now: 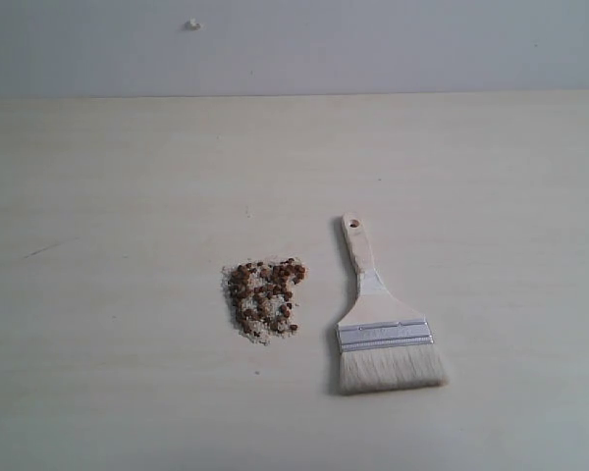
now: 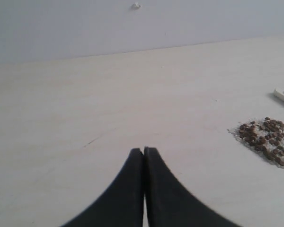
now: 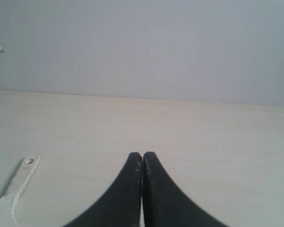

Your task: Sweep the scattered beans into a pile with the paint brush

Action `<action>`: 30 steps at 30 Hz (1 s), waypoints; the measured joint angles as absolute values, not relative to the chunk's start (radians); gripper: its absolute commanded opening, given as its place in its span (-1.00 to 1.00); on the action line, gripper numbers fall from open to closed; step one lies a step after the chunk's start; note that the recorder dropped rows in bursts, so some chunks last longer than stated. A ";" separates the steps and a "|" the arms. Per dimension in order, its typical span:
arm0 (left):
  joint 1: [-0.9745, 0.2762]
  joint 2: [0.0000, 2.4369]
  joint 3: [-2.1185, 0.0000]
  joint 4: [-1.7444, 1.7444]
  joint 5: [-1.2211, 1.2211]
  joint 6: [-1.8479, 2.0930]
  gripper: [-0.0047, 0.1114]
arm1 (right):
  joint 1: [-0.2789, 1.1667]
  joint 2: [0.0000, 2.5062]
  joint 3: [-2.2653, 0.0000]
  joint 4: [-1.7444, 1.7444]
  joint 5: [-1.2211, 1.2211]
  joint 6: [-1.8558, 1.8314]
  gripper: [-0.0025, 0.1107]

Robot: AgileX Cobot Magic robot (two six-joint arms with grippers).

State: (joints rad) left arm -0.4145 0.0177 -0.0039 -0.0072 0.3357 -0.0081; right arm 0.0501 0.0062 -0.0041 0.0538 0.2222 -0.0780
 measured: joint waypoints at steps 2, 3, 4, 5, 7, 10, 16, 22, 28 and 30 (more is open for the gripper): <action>-0.415 0.018 -0.004 0.000 0.337 -0.015 -0.92 | 0.050 0.006 -0.004 0.054 0.222 -0.078 -0.96; -0.415 0.018 -0.004 0.000 0.337 -0.016 -0.92 | 0.050 0.006 -0.004 0.054 0.222 -0.078 -0.96; -0.415 0.018 -0.004 0.000 0.337 -0.019 -0.92 | 0.050 0.006 -0.004 0.054 0.222 -0.078 -0.96; -0.415 0.018 -0.004 0.000 0.337 -0.019 -0.92 | 0.050 0.006 -0.004 0.054 0.222 -0.078 -0.96; -0.415 0.018 -0.004 0.000 0.337 -0.019 -0.92 | 0.050 0.006 -0.004 0.054 0.222 -0.078 -0.96; -0.415 0.018 -0.004 0.000 0.339 -0.019 -0.92 | 0.050 0.006 -0.004 0.054 0.222 -0.078 -0.96; -0.415 0.018 -0.004 0.000 0.339 -0.019 -0.92 | 0.050 0.006 -0.004 0.054 0.222 -0.078 -0.96; -0.415 0.018 -0.004 0.000 0.339 -0.019 -0.92 | 0.050 0.006 -0.004 0.054 0.222 -0.078 -0.96; -0.415 0.018 -0.004 0.000 0.339 -0.019 -0.92 | 0.050 0.006 -0.004 0.054 0.222 -0.078 -0.96; -0.415 0.018 -0.004 0.000 0.339 -0.019 -0.92 | 0.050 0.006 -0.004 0.054 0.222 -0.078 -0.96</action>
State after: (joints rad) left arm -0.4145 0.0177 -0.0039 0.0000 0.3393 -0.0192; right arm 0.0501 0.0062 -0.0041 0.0538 0.2222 -0.0780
